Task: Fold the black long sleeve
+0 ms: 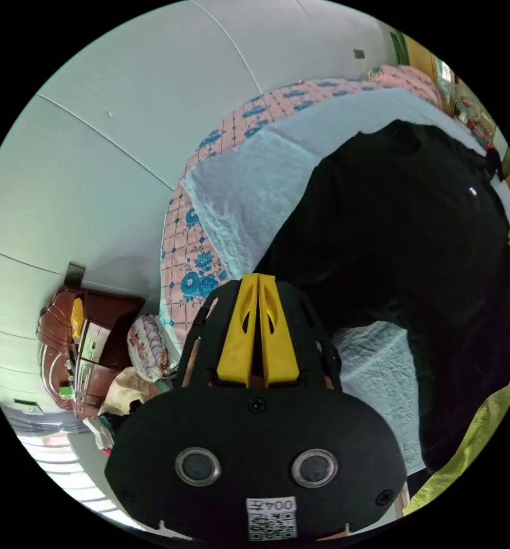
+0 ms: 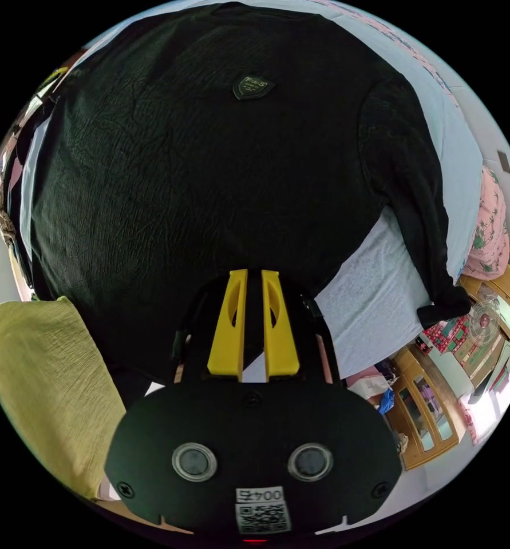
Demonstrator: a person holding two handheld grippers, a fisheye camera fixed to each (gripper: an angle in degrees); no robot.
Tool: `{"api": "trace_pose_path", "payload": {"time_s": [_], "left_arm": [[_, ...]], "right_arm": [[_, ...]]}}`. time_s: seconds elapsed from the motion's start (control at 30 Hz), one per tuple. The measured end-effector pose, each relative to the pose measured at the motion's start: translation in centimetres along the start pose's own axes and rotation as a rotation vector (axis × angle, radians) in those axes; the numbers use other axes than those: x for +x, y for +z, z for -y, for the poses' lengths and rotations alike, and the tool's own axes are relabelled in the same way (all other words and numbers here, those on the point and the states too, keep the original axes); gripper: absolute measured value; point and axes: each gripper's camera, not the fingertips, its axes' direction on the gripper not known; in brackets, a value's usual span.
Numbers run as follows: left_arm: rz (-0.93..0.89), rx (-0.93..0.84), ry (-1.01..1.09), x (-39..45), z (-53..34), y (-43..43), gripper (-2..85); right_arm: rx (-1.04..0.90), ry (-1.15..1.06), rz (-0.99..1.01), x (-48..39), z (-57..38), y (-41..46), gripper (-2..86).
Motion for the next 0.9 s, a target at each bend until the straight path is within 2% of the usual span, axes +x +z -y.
{"api": "trace_pose_path", "payload": {"time_s": [0.1, 0.17, 0.2, 0.37, 0.47, 0.57, 0.67, 0.8, 0.9], "left_arm": [[-0.178, 0.072, -0.013, -0.8, -0.9, -2.9, 0.7], [-0.44, 0.054, -0.065, -0.7, -2.7, -2.9, 1.5], [-0.496, 0.034, -0.077, -0.5, -3.2, -2.4, 1.8], [-0.807, -0.085, -0.286, 1.3, -7.1, 5.6, 8.0], [-0.899, -0.073, -0.439, 1.5, -7.5, 9.1, 8.6], [-0.851, -0.019, -0.496, 2.5, -7.2, 9.9, 5.0], [-0.745, -0.041, -0.446, 5.1, -6.5, 10.2, 3.6], [-0.707, -0.045, -0.424, 7.5, -6.5, 9.0, 2.4], [-0.614, -0.056, -0.358, 10.4, -6.8, 6.5, 1.2]], "right_arm": [[-0.018, -0.006, -0.012, -0.2, -0.1, -0.8, 5.7], [-0.023, -0.022, -0.024, -0.4, -0.3, -1.6, 5.6], [-0.023, -0.022, -0.024, -0.4, -0.3, -1.8, 5.6], [-0.011, -0.009, -0.03, -0.3, -1.3, -4.1, 5.7], [0.001, -0.013, -0.051, -0.5, -2.1, -5.6, 5.7], [0.016, -0.009, -0.069, -0.6, -2.9, -7.3, 5.6], [0.049, 0.004, -0.088, -0.6, -4.0, -9.2, 5.6], [0.126, 0.038, -0.077, 0.0, -6.0, -11.6, 5.9], [0.186, 0.082, -0.047, 1.1, -7.8, -13.8, 9.1]]}}
